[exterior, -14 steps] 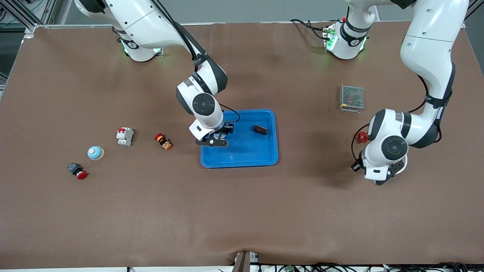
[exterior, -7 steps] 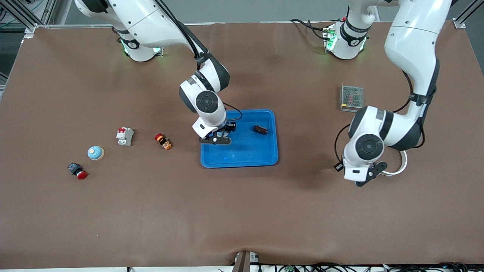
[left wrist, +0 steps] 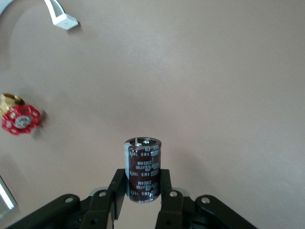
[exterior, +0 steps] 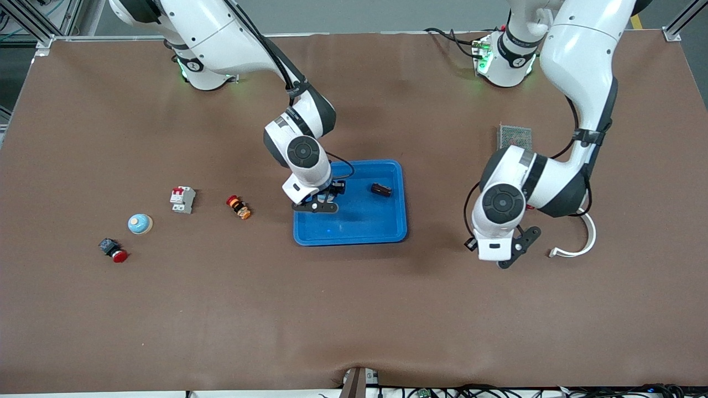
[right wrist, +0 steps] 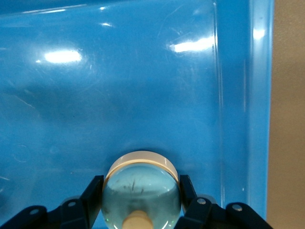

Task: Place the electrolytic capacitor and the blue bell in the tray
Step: 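Carry the capacitor to the tray while the right gripper lowers the button in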

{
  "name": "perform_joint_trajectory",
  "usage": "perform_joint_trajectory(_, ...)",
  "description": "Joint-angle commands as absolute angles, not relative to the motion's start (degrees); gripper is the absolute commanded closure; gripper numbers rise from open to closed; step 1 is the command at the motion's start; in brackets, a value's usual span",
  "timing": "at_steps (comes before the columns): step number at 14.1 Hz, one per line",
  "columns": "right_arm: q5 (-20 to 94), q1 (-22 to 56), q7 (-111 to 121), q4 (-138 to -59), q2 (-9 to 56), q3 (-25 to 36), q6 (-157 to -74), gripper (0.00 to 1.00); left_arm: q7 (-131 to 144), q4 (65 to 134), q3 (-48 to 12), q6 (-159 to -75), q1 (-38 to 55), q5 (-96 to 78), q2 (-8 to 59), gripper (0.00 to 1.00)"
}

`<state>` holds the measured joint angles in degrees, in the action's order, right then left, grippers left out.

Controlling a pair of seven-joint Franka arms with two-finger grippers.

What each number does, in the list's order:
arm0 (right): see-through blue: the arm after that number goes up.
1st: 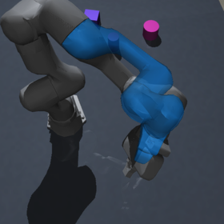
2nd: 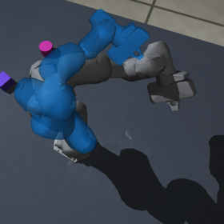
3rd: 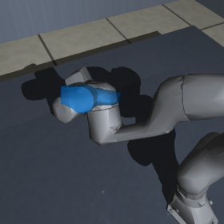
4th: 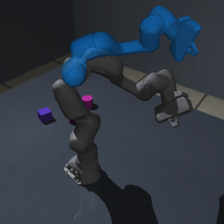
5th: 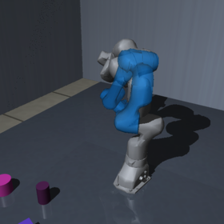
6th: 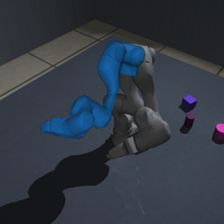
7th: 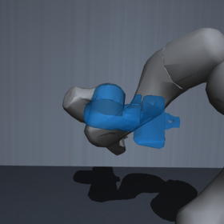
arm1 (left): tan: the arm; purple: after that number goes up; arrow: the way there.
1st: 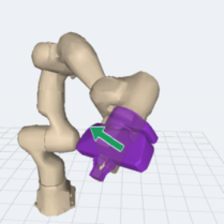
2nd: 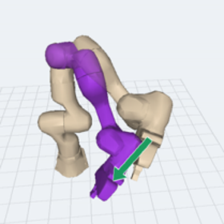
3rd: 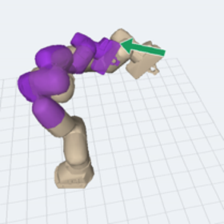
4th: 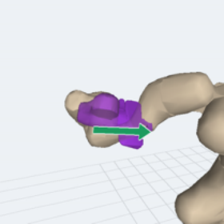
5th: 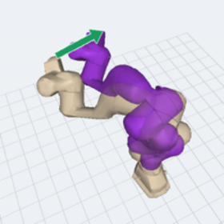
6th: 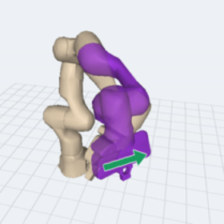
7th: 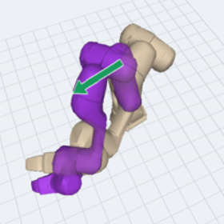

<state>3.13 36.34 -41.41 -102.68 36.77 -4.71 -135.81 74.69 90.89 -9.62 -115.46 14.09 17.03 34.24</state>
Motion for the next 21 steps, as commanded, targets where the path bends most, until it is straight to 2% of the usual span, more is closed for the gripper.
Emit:
perform_joint_trajectory(1, 2.55, 37.44, -42.19, -102.83, 36.91, -4.22, -136.41, 0.52, 77.95, 88.59, -9.49, -113.91, 16.43, 14.78, 34.89, 1.0)
perform_joint_trajectory(2, 2.55, 37.35, -42.19, -102.75, 36.91, -4.31, -136.32, 0.51, 78.92, 88.51, -9.49, -113.99, 17.04, 13.72, 34.81, 1.0)
perform_joint_trajectory(6, 2.55, 37.35, -42.01, -102.48, 36.83, -4.22, -136.23, 0.0, 87.42, 84.99, -9.49, -114.52, 21.35, 11.43, 36.65, 1.0)
perform_joint_trajectory(11, 2.64, 36.48, -37.73, -102.48, 34.38, -4.22, -134.74, 0.0, 97.89, 84.9, -9.49, -118.2, 26.54, 9.06, 38.41, 1.0)
perform_joint_trajectory(17, 2.81, 31.04, -27.87, -100.55, 27.69, -4.13, -122.8, 0.0, 108.35, 84.46, -9.58, -127.34, 30.14, 5.54, 41.57, 1.0)
perform_joint_trajectory(21, 2.81, 24.28, -17.17, -93.8, 26.54, -3.96, -112.27, 0.0, 112.49, 84.46, -9.49, -130.52, 32.17, 2.81, 43.59, 1.0)
